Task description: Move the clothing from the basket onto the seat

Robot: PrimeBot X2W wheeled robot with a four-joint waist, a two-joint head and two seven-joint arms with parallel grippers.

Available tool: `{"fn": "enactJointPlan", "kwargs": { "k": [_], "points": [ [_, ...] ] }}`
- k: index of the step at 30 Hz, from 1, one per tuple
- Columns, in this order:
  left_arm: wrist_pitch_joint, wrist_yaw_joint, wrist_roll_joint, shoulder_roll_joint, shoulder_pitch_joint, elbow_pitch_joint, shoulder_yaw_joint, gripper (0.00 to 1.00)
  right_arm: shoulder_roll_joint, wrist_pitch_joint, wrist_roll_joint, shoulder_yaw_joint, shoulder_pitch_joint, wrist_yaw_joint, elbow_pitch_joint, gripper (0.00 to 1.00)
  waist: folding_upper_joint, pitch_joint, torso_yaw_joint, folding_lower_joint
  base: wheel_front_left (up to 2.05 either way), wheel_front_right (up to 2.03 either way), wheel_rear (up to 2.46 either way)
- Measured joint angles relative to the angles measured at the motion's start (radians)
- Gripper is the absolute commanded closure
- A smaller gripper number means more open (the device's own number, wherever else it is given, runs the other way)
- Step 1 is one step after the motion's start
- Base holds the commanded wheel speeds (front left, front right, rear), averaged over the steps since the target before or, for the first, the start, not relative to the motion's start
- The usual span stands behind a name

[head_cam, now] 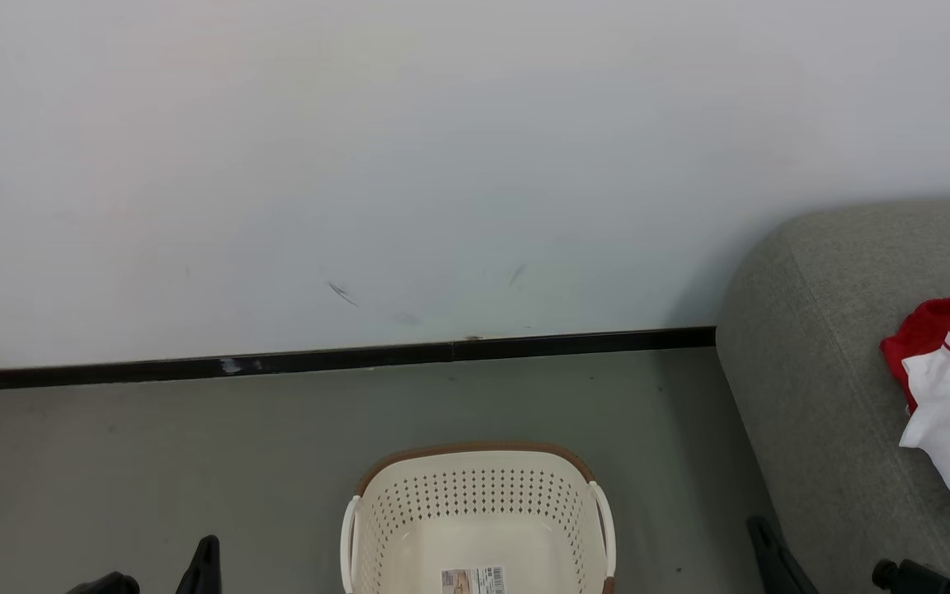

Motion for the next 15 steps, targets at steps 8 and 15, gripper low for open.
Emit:
{"fn": "enactJointPlan", "kwargs": {
  "k": [8, 15],
  "points": [
    [0.026, -0.038, -0.099, -0.017, -0.009, 0.006, 0.031, 1.00, -0.009, 0.025, 0.125, -0.010, -0.033, 0.000, 0.009, 1.00, 0.0000, 0.004, 0.000, 0.0074, 0.00, 0.00, 0.00],
    [0.044, -0.067, -0.178, -0.027, -0.011, 0.014, 0.058, 1.00, -0.020, 0.049, 0.235, -0.021, -0.043, 0.000, 0.021, 1.00, 0.0000, 0.004, -0.001, 0.0112, 0.00, 0.00, 0.00]
  ]
}}
